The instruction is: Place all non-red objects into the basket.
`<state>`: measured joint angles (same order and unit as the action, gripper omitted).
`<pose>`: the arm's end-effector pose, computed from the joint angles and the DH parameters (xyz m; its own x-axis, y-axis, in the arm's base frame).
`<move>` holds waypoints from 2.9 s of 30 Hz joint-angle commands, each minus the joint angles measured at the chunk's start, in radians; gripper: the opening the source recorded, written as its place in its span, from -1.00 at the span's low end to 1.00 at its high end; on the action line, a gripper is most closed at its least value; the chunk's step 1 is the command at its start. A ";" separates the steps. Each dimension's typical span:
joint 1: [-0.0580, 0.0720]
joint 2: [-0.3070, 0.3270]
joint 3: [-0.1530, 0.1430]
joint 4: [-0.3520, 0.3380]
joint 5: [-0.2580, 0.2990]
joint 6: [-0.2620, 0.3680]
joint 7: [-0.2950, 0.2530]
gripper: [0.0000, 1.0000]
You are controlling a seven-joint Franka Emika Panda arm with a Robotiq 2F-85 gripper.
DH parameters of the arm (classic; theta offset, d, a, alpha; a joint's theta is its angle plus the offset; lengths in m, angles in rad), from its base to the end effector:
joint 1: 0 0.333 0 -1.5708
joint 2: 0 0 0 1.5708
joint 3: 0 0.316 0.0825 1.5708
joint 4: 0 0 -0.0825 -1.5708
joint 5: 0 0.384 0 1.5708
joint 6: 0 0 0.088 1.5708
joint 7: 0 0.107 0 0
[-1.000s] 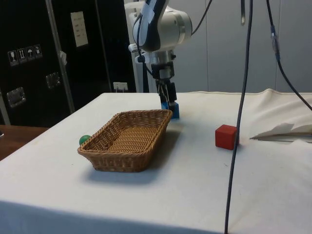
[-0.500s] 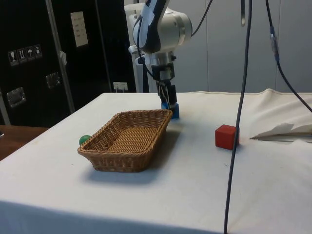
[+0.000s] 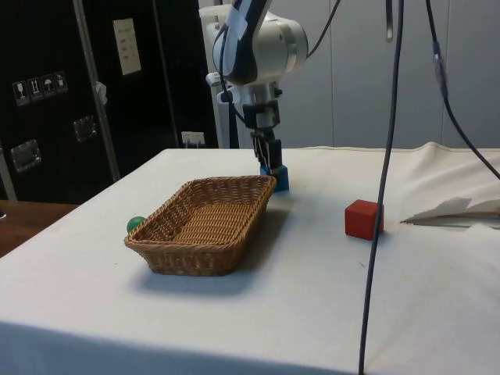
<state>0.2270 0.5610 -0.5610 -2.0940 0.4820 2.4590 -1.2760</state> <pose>0.5376 -0.1910 0.1808 0.8190 0.5729 -0.0324 0.5709 -0.8192 -0.0546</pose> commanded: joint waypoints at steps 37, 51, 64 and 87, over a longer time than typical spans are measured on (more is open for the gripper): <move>0.001 -0.193 -0.108 0.076 -0.083 -0.235 0.001 -1.00; 0.017 -0.281 -0.102 0.055 -0.083 -0.279 0.052 -1.00; 0.053 -0.409 -0.036 0.041 -0.160 -0.313 0.205 -1.00; 0.064 -0.431 0.097 0.032 -0.172 -0.309 0.341 -1.00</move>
<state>0.2850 0.1320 -0.4630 -2.0570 0.3230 2.1430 -0.9500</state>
